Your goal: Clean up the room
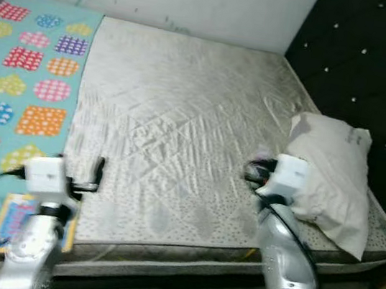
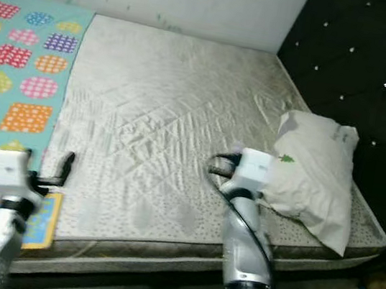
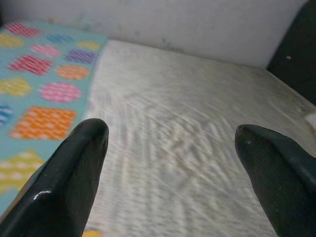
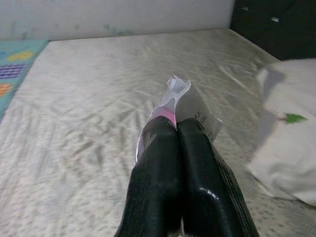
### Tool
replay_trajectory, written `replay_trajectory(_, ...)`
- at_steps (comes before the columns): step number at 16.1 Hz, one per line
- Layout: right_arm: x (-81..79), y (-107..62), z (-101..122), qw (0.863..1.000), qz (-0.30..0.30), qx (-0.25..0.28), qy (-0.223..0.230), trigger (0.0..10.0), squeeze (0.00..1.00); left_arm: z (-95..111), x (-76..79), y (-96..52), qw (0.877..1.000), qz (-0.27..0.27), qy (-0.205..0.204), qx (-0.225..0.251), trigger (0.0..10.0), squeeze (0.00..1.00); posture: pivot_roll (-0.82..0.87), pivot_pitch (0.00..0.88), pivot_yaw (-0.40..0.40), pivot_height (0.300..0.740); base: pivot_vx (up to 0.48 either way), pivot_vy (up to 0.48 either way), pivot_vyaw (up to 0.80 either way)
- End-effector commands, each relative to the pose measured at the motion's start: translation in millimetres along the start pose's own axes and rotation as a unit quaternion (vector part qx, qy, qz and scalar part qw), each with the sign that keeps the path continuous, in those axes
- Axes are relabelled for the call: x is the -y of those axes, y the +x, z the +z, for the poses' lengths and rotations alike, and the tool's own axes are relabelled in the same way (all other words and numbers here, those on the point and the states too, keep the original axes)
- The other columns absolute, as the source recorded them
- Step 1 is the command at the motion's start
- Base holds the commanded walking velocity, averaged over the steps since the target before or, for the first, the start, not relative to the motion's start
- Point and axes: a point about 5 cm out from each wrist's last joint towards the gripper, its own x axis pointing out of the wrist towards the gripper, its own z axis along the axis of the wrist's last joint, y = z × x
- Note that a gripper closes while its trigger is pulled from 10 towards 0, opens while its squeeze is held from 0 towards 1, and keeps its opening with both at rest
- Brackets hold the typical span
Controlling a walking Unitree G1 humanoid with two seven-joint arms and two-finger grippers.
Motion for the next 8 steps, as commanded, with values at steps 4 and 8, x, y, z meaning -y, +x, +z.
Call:
replay_trajectory(4, 9.2, 0.7, 2.1, 1.000, -0.003, 0.005, -0.017, 10.0, 0.00, -1.7, 10.7, 0.1, 1.000, -0.018, -0.004, 0.003, 10.0, 0.00, -0.02, 0.080, -0.106, 0.740, 0.000, 0.000, 0.00)
replay_trajectory(8, 6.0, 0.5, 1.9, 1.000, 0.006, 0.008, -0.016, 10.0, 0.00, -0.3, 11.7, -0.3, 1.000, -0.024, -0.008, 0.007, 10.0, 0.00, -0.02, 0.076, -0.105, 0.740, 0.000, 0.000, 0.69)
